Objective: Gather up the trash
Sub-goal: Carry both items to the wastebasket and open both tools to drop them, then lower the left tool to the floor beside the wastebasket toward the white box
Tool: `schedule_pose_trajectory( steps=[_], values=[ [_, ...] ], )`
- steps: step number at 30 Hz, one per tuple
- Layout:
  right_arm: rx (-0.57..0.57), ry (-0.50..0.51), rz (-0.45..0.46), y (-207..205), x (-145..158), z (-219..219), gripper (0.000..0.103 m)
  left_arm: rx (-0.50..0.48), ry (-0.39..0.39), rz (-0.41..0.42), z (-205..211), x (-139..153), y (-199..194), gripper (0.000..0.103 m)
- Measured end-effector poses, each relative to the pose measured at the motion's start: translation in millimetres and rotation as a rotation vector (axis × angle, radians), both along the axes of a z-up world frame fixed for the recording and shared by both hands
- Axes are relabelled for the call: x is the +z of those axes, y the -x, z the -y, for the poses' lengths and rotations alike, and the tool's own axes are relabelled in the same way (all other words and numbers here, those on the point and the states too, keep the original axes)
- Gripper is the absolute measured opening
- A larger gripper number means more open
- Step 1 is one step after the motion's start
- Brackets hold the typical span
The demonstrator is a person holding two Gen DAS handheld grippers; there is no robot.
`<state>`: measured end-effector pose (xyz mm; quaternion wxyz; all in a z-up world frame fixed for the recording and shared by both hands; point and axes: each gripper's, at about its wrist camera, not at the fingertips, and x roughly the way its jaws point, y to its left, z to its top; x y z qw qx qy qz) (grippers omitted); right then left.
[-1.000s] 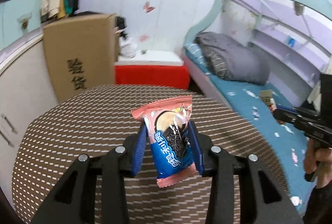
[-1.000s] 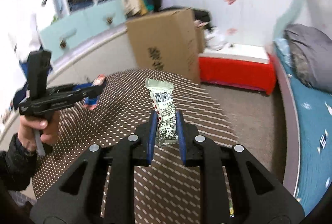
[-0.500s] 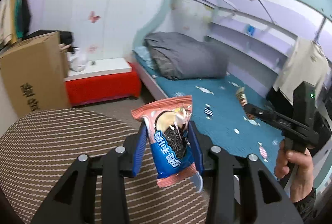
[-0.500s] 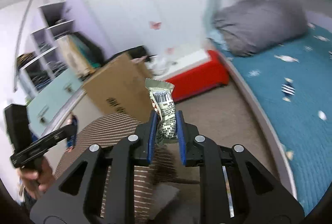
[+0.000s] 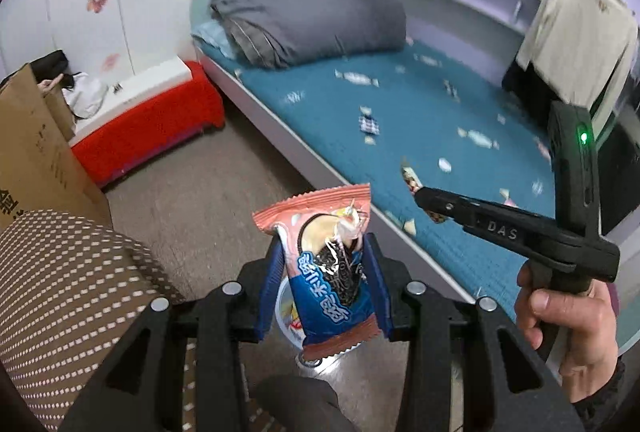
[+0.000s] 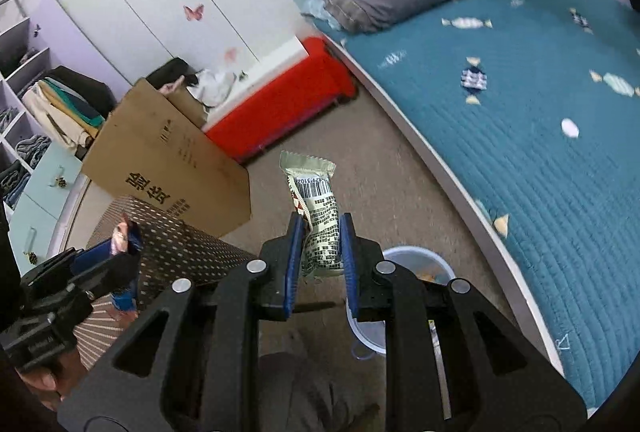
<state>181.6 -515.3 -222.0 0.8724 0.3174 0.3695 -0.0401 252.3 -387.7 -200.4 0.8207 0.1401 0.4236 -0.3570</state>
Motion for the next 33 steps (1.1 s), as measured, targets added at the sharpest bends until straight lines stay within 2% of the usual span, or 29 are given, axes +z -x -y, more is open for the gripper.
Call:
schedule_pose_trajectory(
  steps=[6,9,11,12,15,18,19,24,29,33],
  values=[
    [-0.009,-0.062,-0.060,-14.9,-34.7,5.9,0.020,-0.027,-0.104,-0.054,31.2,-33.8,-13.1,0.039],
    [-0.007,-0.107,-0.077,-19.8,-49.6,8.4,0.024,-0.052,-0.170,-0.098,44.1,-54.9,-21.5,0.047],
    [-0.015,-0.146,-0.109,-22.9,-66.0,12.2,0.059,-0.034,-0.204,-0.083,47.9,-60.7,-25.4,0.089],
    [-0.024,-0.157,-0.118,-22.6,-70.9,13.9,0.076,-0.022,-0.208,-0.074,47.6,-61.5,-26.6,0.093],
    [-0.067,-0.208,-0.142,-15.2,-85.3,20.6,0.077,0.009,-0.194,-0.079,44.1,-60.2,-31.2,0.094],
    [-0.108,-0.240,-0.145,-1.4,-87.6,25.5,0.095,0.042,-0.159,-0.059,32.6,-49.0,-30.2,0.094],
    [-0.120,-0.238,-0.147,1.8,-86.4,27.2,0.097,0.052,-0.148,-0.050,30.5,-44.5,-29.3,0.094],
    [-0.160,-0.186,-0.134,22.6,-60.3,25.1,0.097,0.101,-0.038,-0.008,-0.8,-10.0,-17.4,0.095],
    [-0.152,-0.107,-0.099,35.2,-25.0,9.9,0.097,0.133,0.031,0.047,-32.4,22.5,3.7,0.096],
    [-0.145,-0.019,-0.120,42.0,-20.3,-2.9,0.097,0.155,0.086,0.073,-51.8,39.4,21.4,0.097]
  ],
)
